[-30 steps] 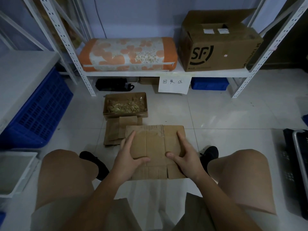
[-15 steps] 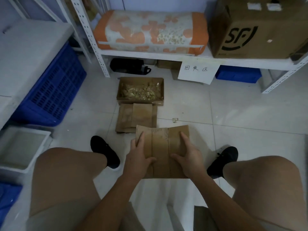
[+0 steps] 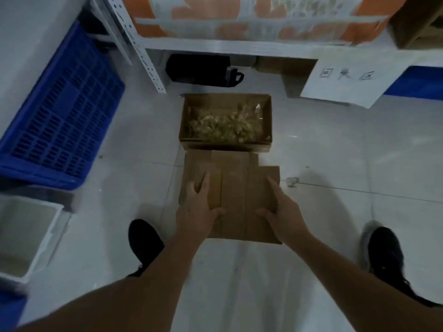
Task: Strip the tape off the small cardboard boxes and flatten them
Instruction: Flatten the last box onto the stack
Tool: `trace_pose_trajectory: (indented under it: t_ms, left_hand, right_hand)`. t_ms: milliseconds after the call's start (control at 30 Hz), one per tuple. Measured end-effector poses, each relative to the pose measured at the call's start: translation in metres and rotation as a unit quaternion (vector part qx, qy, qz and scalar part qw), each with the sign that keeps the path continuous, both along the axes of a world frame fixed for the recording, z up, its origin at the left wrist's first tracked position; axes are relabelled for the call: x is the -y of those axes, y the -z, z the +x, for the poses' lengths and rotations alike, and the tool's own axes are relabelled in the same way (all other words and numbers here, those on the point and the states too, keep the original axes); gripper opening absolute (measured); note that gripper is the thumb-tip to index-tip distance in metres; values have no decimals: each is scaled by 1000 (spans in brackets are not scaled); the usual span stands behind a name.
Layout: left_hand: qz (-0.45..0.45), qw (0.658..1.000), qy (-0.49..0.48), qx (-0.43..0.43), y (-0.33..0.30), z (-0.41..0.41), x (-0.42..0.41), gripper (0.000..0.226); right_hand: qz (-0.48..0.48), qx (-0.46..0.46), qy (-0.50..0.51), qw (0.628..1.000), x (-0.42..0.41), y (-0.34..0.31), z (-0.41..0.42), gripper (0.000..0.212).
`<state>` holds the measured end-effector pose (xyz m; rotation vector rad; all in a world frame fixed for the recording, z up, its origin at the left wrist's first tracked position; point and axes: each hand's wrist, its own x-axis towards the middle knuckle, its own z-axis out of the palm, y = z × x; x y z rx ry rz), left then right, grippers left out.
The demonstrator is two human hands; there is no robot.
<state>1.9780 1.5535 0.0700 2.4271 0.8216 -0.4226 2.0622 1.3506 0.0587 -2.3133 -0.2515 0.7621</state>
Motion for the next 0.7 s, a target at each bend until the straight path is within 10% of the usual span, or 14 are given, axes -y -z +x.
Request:
trace_pose_trajectory:
  t_ms: [700]
  left_hand:
    - [112, 986, 84, -92, 196, 105, -107, 103]
  right_hand:
    - [-193, 10, -179, 965, -92, 189, 129, 89]
